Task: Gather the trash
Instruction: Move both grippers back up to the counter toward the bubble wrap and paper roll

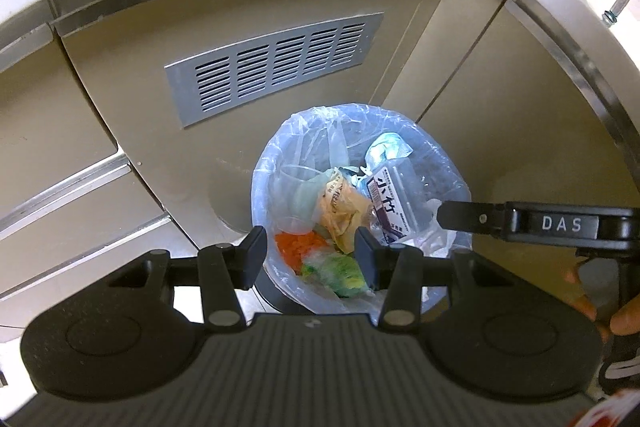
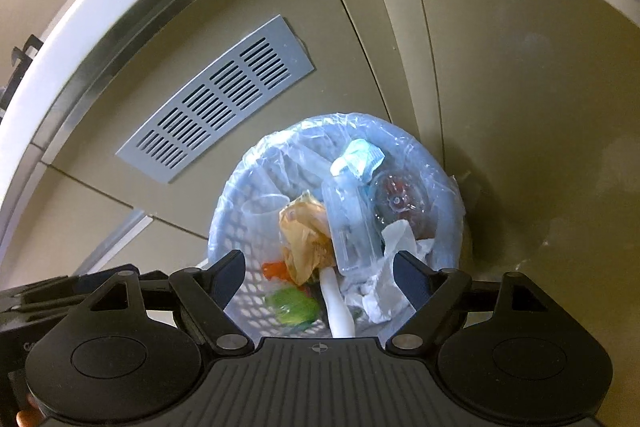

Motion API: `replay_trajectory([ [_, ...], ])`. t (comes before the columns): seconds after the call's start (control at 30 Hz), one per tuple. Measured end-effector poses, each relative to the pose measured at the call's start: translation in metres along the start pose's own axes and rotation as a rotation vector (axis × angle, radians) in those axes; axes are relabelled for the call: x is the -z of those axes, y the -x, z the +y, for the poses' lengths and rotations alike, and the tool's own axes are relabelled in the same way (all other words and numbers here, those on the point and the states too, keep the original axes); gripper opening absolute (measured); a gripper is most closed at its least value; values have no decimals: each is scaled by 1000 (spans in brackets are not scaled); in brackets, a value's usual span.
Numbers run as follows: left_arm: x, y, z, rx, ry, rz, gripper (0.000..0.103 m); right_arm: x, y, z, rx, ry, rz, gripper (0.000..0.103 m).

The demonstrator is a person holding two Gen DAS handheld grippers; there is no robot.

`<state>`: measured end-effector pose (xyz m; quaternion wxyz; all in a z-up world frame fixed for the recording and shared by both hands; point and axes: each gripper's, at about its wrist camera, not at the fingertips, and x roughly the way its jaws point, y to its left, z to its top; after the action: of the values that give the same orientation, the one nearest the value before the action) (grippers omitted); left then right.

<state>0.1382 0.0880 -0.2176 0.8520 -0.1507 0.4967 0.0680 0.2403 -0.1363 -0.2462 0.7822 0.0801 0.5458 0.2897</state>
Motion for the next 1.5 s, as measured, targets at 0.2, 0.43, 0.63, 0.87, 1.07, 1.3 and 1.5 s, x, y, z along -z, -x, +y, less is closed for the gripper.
replay_trajectory([
  [0.2, -1, 21, -7, -6, 3, -27, 44, -4, 23, 8, -17, 30, -16, 81],
  [0.43, -5, 53, -17, -22, 3, -78, 44, -12, 53, 20, -69, 60, -50, 81],
  [0.63, -15, 82, -29, -22, -9, -143, 44, -19, 82, 27, -110, 95, -101, 81],
  [0.87, -48, 109, -48, 7, -68, -252, 44, -32, 121, 24, -139, 100, -199, 81],
  [1.07, -98, 109, -61, 32, -148, -338, 46, -59, 150, 15, -117, 87, -319, 81],
  [1.3, -170, 89, -78, 63, -244, -398, 60, -103, 171, -1, -38, 42, -441, 81],
  [1.5, -230, 58, -90, 75, -340, -427, 68, -147, 170, -19, 23, -14, -515, 81],
])
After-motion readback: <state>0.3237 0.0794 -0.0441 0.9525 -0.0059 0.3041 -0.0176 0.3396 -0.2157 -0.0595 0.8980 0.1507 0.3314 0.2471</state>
